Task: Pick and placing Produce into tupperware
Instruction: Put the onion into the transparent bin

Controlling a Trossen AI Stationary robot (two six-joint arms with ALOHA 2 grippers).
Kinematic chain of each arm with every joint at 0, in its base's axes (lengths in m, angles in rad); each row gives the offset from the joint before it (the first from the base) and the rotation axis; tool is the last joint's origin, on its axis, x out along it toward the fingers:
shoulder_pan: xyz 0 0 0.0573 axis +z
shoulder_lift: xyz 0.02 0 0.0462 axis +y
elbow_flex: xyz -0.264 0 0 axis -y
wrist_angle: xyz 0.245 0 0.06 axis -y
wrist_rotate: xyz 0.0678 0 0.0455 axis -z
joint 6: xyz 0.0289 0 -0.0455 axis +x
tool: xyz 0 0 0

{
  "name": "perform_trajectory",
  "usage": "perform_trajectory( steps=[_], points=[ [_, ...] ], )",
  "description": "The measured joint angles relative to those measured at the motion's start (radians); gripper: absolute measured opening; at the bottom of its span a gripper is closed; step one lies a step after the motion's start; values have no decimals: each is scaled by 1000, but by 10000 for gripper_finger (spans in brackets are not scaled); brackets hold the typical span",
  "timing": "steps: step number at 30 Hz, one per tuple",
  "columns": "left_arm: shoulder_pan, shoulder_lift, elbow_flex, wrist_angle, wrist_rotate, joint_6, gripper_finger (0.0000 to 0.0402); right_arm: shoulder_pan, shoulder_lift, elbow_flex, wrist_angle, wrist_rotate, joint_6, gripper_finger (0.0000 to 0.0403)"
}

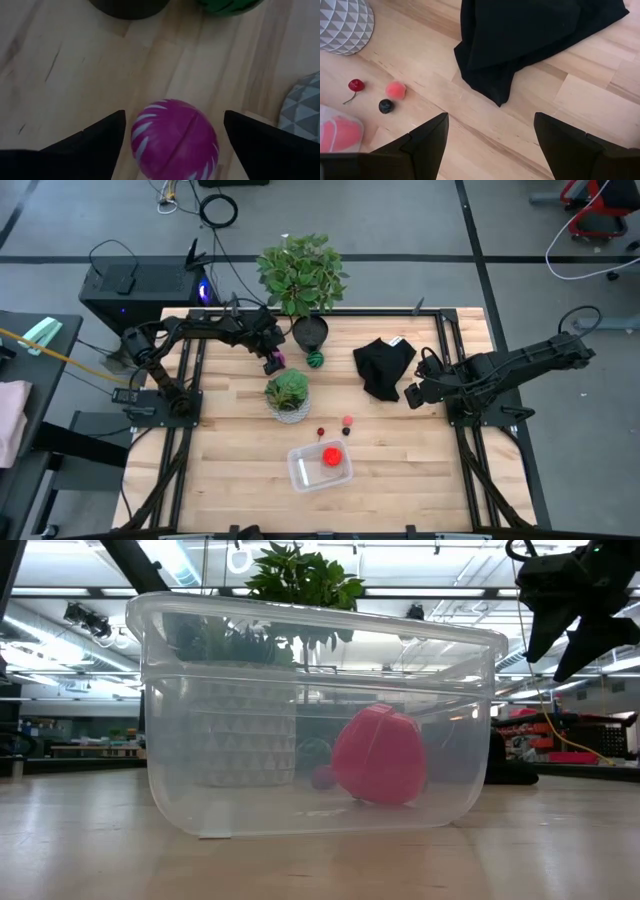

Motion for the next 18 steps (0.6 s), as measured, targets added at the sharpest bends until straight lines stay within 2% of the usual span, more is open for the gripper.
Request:
perform_trajectory(
  steps=[12,18],
  points=[
    [1,-1,0,-5,-14,-4,258,0,0,0,0,3,0,299],
    [5,-2,1,-13,-16,-8,254,0,0,0,0,3,0,299]
  ],
)
